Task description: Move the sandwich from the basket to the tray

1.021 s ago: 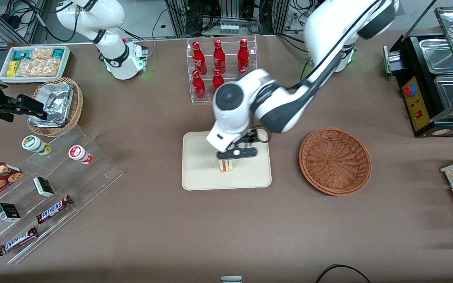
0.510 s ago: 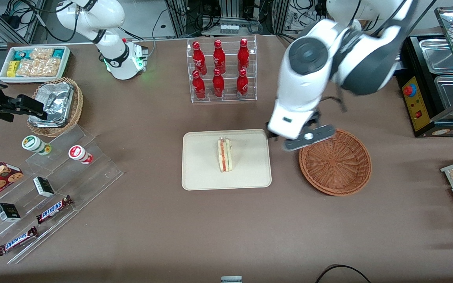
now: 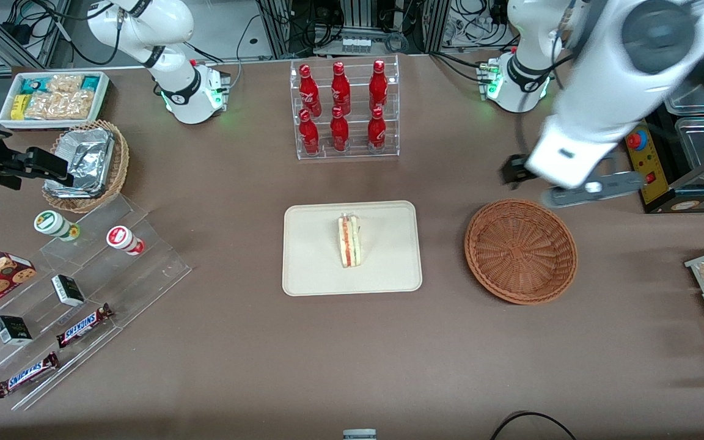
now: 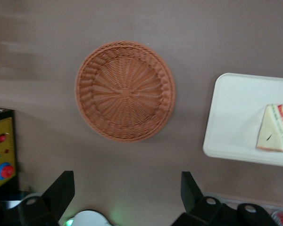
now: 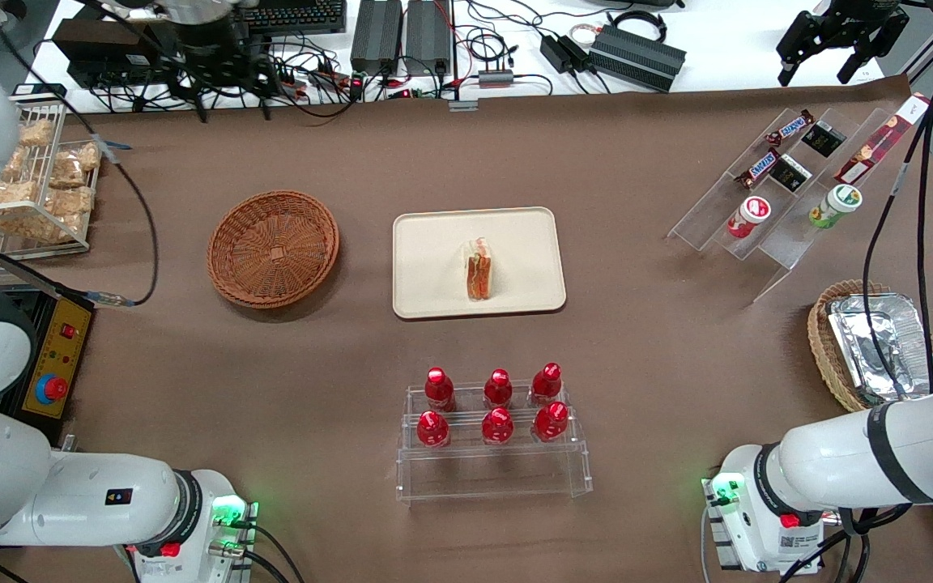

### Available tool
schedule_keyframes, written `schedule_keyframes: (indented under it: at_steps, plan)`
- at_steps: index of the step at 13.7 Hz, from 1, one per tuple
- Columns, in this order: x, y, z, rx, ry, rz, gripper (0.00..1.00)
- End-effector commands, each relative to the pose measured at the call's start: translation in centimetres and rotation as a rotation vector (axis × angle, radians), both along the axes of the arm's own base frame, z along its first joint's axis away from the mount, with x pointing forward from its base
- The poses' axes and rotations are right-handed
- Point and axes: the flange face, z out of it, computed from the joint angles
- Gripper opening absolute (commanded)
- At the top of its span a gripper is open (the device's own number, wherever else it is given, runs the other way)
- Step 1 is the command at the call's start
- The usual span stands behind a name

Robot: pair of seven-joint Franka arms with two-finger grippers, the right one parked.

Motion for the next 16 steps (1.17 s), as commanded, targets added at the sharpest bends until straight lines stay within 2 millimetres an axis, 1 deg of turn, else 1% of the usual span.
schedule_keyframes:
  at_steps: [1, 4, 5, 6, 9, 10, 11, 13, 16]
  plan:
    - [-1.7, 5.1, 1.4, -0.024, 0.024, -0.07, 0.99]
    - [-1.6, 10.9, 1.8, -0.062, 0.031, -0.102, 0.99]
    - [-1.4, 12.5, 1.8, -0.074, 0.031, -0.112, 0.99]
    - [-1.3, 13.3, 1.8, -0.077, 0.028, -0.122, 0.99]
    - [-1.2, 14.0, 2.0, -0.07, 0.02, -0.115, 0.99]
    - [-1.2, 15.2, 2.0, -0.07, 0.018, -0.106, 0.99]
    - [-1.2, 15.6, 2.1, -0.069, 0.018, -0.117, 0.99]
    - [-1.4, 15.8, 2.6, -0.063, 0.01, -0.117, 0.99]
    - [-1.2, 15.8, 2.6, -0.065, 0.006, -0.109, 0.99]
